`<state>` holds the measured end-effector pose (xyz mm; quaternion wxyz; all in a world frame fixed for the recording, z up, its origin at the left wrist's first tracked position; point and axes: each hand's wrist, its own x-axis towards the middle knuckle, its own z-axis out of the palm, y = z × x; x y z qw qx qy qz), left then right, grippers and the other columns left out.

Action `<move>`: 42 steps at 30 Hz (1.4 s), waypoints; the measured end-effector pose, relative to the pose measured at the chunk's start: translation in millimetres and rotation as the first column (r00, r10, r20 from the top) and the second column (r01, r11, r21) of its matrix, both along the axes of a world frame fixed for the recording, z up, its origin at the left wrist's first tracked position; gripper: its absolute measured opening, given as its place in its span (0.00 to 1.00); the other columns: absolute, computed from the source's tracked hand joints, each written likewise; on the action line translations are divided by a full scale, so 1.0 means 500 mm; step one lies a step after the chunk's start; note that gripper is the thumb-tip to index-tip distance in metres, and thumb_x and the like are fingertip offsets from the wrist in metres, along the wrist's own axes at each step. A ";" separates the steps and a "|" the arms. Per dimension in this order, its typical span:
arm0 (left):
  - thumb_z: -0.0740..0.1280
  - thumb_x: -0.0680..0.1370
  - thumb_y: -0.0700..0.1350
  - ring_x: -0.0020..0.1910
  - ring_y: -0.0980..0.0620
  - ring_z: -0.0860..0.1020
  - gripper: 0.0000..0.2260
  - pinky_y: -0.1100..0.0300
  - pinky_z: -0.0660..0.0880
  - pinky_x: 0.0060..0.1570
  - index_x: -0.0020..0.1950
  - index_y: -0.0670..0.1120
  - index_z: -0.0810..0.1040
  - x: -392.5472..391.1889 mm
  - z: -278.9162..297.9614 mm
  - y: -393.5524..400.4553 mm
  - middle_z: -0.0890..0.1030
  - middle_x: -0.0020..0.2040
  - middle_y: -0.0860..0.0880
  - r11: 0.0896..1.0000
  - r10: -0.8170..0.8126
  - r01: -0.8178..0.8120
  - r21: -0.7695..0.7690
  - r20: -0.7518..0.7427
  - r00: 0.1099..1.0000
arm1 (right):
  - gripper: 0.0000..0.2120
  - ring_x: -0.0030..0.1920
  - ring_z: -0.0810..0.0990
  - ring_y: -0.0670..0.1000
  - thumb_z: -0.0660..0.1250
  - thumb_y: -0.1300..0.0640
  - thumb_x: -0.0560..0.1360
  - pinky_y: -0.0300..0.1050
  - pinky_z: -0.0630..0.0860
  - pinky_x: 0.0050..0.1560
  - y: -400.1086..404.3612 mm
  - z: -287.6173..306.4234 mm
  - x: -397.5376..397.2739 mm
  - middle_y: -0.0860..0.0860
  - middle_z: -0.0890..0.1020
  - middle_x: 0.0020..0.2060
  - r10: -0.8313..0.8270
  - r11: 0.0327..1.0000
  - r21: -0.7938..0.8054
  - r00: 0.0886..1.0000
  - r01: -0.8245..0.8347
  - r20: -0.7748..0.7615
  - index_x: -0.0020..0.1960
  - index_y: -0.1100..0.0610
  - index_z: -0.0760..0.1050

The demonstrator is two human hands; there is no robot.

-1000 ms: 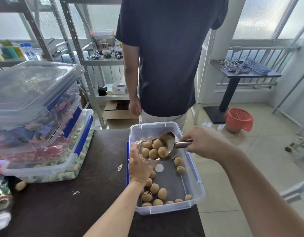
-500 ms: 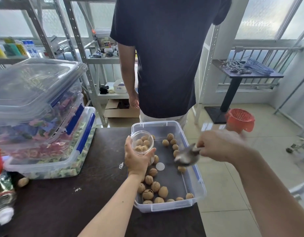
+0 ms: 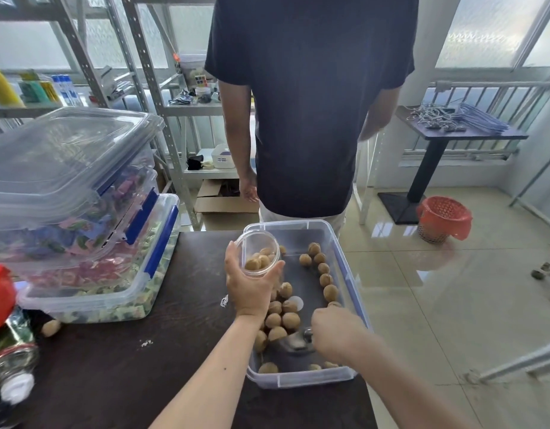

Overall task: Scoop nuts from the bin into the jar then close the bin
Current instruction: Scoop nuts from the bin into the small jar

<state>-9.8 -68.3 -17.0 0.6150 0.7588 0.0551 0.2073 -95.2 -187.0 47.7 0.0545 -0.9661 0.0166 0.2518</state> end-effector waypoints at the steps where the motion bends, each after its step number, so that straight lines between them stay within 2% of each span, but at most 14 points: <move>1: 0.80 0.61 0.45 0.67 0.50 0.69 0.43 0.77 0.63 0.59 0.71 0.43 0.62 0.005 0.011 0.001 0.71 0.68 0.42 1.000 0.001 -0.001 -0.018 0.024 1.000 | 0.15 0.60 0.78 0.60 0.57 0.62 0.77 0.50 0.75 0.53 0.004 -0.007 0.000 0.59 0.80 0.59 -0.023 1.000 0.005 1.000 0.023 0.011 0.60 0.62 0.75; 2: 0.80 0.61 0.47 0.67 0.51 0.69 0.44 0.79 0.62 0.59 0.71 0.42 0.63 0.010 0.023 0.004 0.71 0.68 0.42 0.999 -0.004 0.006 -0.038 0.047 0.999 | 0.15 0.60 0.78 0.59 0.57 0.61 0.77 0.50 0.76 0.55 0.006 -0.015 0.001 0.59 0.80 0.60 -0.041 0.999 0.016 0.999 0.040 0.015 0.60 0.62 0.76; 5: 0.76 0.58 0.58 0.68 0.52 0.68 0.47 0.67 0.63 0.65 0.71 0.44 0.62 0.028 0.054 0.016 0.71 0.69 0.45 0.997 -0.007 0.015 -0.071 0.106 0.994 | 0.17 0.60 0.79 0.59 0.55 0.60 0.77 0.51 0.76 0.58 0.014 -0.056 0.009 0.59 0.80 0.60 -0.089 0.992 0.090 0.996 0.089 -0.011 0.62 0.61 0.75; 7: 0.74 0.58 0.60 0.68 0.53 0.68 0.46 0.70 0.62 0.63 0.71 0.46 0.62 0.042 0.066 0.027 0.70 0.69 0.46 0.999 0.014 -0.008 -0.047 0.129 0.992 | 0.18 0.59 0.79 0.59 0.55 0.60 0.77 0.50 0.76 0.58 0.022 -0.094 0.024 0.58 0.80 0.60 -0.158 0.974 0.154 0.986 0.166 -0.060 0.62 0.61 0.75; 12: 0.79 0.63 0.50 0.66 0.59 0.64 0.42 0.77 0.58 0.57 0.71 0.48 0.61 0.073 0.070 0.059 0.69 0.71 0.47 0.998 0.051 -0.054 0.025 0.123 0.991 | 0.16 0.58 0.80 0.57 0.58 0.59 0.76 0.49 0.78 0.57 0.045 -0.163 0.077 0.57 0.81 0.58 -0.335 0.888 0.309 0.939 0.340 -0.071 0.62 0.60 0.75; 18: 0.80 0.62 0.44 0.66 0.59 0.64 0.42 0.86 0.56 0.55 0.71 0.46 0.63 0.082 0.047 0.075 0.68 0.69 0.50 0.994 0.076 -0.085 0.065 0.132 0.988 | 0.17 0.62 0.76 0.61 0.57 0.61 0.76 0.50 0.73 0.60 0.064 -0.196 0.165 0.60 0.75 0.64 -0.430 0.829 0.365 0.900 0.424 -0.068 0.63 0.63 0.72; 23: 0.80 0.61 0.45 0.63 0.61 0.65 0.42 0.79 0.59 0.56 0.70 0.48 0.63 0.085 0.043 0.073 0.67 0.63 0.56 0.990 0.106 -0.118 0.076 0.144 0.984 | 0.16 0.63 0.75 0.60 0.55 0.60 0.76 0.51 0.73 0.61 0.063 -0.214 0.208 0.58 0.77 0.63 -0.522 0.763 0.388 0.847 0.517 -0.102 0.62 0.59 0.72; 25: 0.80 0.61 0.45 0.64 0.60 0.65 0.42 0.80 0.59 0.57 0.69 0.49 0.63 0.086 0.044 0.071 0.67 0.64 0.55 0.988 0.116 -0.131 0.085 0.159 0.980 | 0.16 0.62 0.76 0.60 0.55 0.60 0.75 0.52 0.74 0.61 0.059 -0.233 0.208 0.58 0.78 0.61 -0.566 0.708 0.432 0.815 0.558 -0.124 0.61 0.57 0.71; 27: 0.80 0.61 0.45 0.64 0.62 0.64 0.41 0.83 0.59 0.57 0.68 0.51 0.62 0.087 0.047 0.070 0.67 0.64 0.55 0.988 0.113 -0.128 0.081 0.166 0.980 | 0.15 0.58 0.77 0.60 0.56 0.62 0.75 0.52 0.73 0.59 0.059 -0.250 0.208 0.58 0.79 0.58 -0.639 0.596 0.524 0.755 0.609 -0.151 0.60 0.57 0.72; 30: 0.80 0.61 0.49 0.62 0.76 0.63 0.42 0.84 0.59 0.57 0.67 0.53 0.61 0.089 0.050 0.071 0.68 0.64 0.54 0.992 0.094 -0.105 0.065 0.162 0.982 | 0.08 0.48 0.76 0.58 0.57 0.64 0.74 0.51 0.74 0.52 0.061 -0.260 0.214 0.58 0.78 0.48 -0.706 0.489 0.597 0.690 0.636 -0.158 0.50 0.58 0.72; 32: 0.77 0.60 0.56 0.61 0.79 0.62 0.41 0.82 0.60 0.58 0.68 0.52 0.61 0.089 0.051 0.071 0.68 0.64 0.54 0.993 0.090 -0.101 0.059 0.166 0.982 | 0.10 0.49 0.77 0.59 0.59 0.64 0.74 0.51 0.74 0.52 0.060 -0.267 0.211 0.57 0.80 0.49 -0.721 0.457 0.627 0.675 0.631 -0.154 0.53 0.58 0.74; 35: 0.73 0.61 0.59 0.62 0.79 0.62 0.40 0.82 0.61 0.59 0.68 0.53 0.60 0.087 0.051 0.071 0.68 0.65 0.54 0.993 0.089 -0.101 0.066 0.167 0.982 | 0.14 0.49 0.76 0.55 0.61 0.63 0.75 0.48 0.72 0.51 0.057 -0.267 0.197 0.54 0.79 0.49 -0.723 0.402 0.697 0.673 0.594 -0.157 0.59 0.55 0.75; 38: 0.74 0.60 0.58 0.63 0.77 0.62 0.40 0.81 0.61 0.59 0.68 0.54 0.60 0.084 0.053 0.070 0.68 0.65 0.55 0.994 0.079 -0.090 0.067 0.154 0.985 | 0.12 0.47 0.77 0.55 0.62 0.63 0.75 0.48 0.72 0.49 0.044 -0.252 0.192 0.54 0.81 0.47 -0.713 0.395 0.748 0.691 0.533 -0.116 0.58 0.56 0.76; 42: 0.80 0.61 0.49 0.65 0.62 0.64 0.42 0.82 0.59 0.57 0.69 0.52 0.60 0.076 0.054 0.060 0.67 0.65 0.55 0.993 0.065 -0.076 0.085 0.122 0.990 | 0.14 0.45 0.76 0.52 0.63 0.66 0.73 0.45 0.70 0.43 0.016 -0.203 0.182 0.54 0.80 0.46 -0.664 0.437 0.790 0.747 0.429 -0.038 0.57 0.55 0.76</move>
